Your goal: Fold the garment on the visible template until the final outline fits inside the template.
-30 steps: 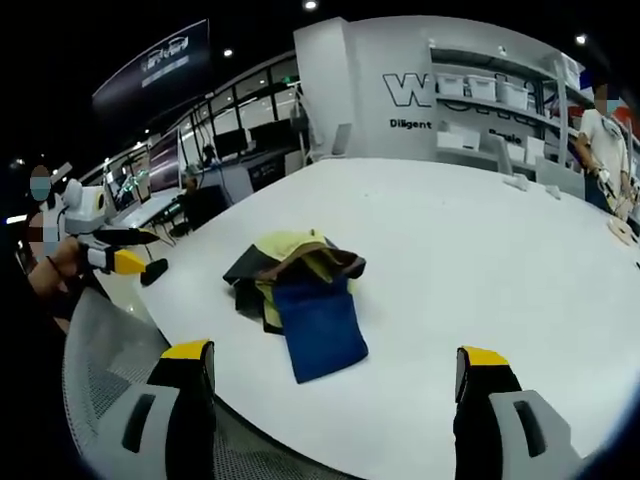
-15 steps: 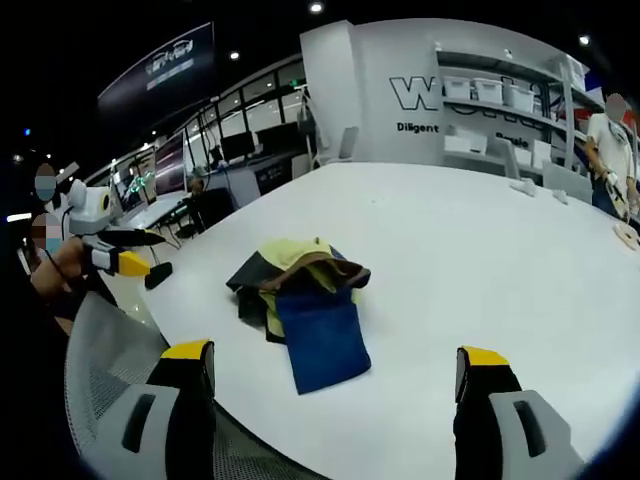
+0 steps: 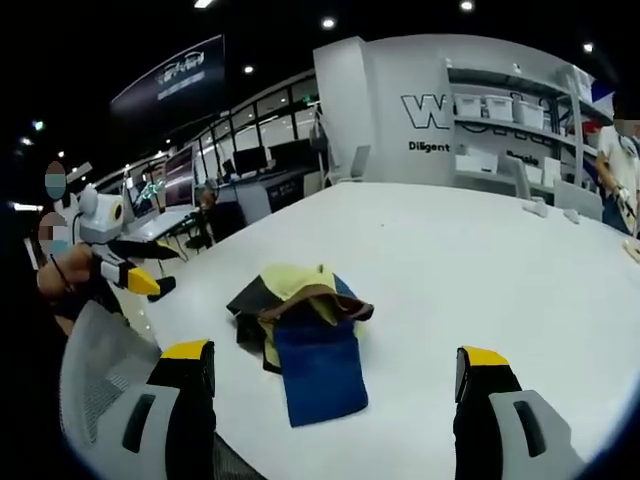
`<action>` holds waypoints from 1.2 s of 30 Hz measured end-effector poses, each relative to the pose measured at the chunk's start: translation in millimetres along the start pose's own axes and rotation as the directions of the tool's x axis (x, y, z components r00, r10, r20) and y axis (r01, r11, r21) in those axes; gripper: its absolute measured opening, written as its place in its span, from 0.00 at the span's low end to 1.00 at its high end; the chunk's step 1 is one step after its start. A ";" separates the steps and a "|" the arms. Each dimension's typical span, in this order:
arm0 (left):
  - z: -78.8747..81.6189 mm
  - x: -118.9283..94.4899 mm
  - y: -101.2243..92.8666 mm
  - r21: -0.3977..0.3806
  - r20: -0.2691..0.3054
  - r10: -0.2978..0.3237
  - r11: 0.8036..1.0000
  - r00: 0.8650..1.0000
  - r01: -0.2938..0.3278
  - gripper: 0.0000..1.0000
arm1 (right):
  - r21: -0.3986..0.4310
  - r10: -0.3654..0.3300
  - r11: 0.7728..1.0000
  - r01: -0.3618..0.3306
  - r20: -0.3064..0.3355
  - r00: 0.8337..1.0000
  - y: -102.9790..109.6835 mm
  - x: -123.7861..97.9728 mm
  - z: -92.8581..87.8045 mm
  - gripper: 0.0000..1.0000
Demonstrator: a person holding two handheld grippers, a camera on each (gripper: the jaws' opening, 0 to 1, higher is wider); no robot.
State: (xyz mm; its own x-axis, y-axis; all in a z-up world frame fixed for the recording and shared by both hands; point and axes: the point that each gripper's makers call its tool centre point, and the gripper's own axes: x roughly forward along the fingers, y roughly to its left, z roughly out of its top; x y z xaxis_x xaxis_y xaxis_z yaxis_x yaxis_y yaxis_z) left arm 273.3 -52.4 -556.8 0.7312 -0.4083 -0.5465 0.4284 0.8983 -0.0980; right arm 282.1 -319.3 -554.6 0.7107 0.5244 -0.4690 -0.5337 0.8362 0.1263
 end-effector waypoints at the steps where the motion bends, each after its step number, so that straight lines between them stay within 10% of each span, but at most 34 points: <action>1: 0.2 2.0 -1.0 0.002 -0.003 -0.006 1.000 1.000 0.006 0.92 | -0.005 0.004 1.000 -0.004 -0.003 1.000 -1.3 2.4 1.2 0.99; 36: 9.3 79.2 -38.8 0.255 -0.025 -0.153 0.955 0.988 0.154 0.62 | -0.237 0.168 0.956 -0.176 -0.052 0.984 -33.8 83.1 -0.6 0.69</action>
State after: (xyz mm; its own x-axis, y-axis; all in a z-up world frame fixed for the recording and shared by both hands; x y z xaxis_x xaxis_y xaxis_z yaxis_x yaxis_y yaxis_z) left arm 319.6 -121.1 -588.6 0.6437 -0.5365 -0.5458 0.6570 0.7531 0.0346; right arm 358.9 -304.1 -598.4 0.5862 0.6484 -0.4857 -0.7433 0.6690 -0.0040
